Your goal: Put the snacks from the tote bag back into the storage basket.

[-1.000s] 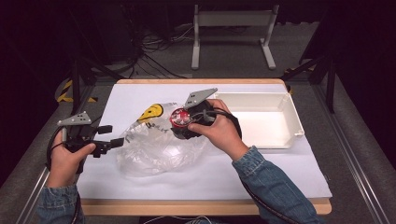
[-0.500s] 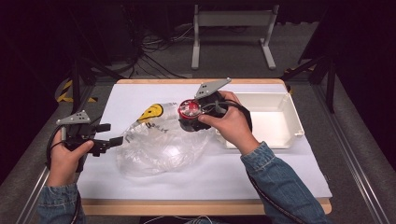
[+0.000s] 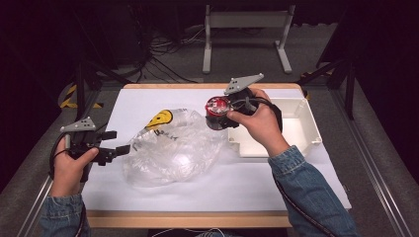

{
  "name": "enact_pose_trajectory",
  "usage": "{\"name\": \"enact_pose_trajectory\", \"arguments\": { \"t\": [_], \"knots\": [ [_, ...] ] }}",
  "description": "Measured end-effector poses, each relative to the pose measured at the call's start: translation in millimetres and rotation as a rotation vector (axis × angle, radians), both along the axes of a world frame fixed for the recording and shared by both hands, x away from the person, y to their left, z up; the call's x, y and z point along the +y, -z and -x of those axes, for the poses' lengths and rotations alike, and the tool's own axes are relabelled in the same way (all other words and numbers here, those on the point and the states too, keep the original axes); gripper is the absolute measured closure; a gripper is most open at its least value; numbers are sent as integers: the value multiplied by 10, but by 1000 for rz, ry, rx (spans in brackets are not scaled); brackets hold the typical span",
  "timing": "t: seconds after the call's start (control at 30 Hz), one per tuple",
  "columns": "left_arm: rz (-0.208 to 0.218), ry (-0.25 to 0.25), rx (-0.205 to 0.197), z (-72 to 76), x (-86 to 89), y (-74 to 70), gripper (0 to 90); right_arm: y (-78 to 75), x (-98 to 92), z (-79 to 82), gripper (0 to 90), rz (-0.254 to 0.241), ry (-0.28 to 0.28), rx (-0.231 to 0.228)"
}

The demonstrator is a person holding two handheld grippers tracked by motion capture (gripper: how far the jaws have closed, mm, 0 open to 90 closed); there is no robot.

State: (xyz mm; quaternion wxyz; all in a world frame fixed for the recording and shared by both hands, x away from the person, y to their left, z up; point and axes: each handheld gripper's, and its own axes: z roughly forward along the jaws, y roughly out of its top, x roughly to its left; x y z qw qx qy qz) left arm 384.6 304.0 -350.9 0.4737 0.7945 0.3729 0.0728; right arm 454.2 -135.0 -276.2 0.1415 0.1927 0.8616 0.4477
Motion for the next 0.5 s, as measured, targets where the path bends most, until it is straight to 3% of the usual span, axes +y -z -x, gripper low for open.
{"name": "enact_pose_trajectory", "arguments": {
  "t": [0.5],
  "knots": [
    [-16, -2, 0, -2, 12, 14, 106, 17, -361, -278, 247, 38, 105, 9]
  ]
}}
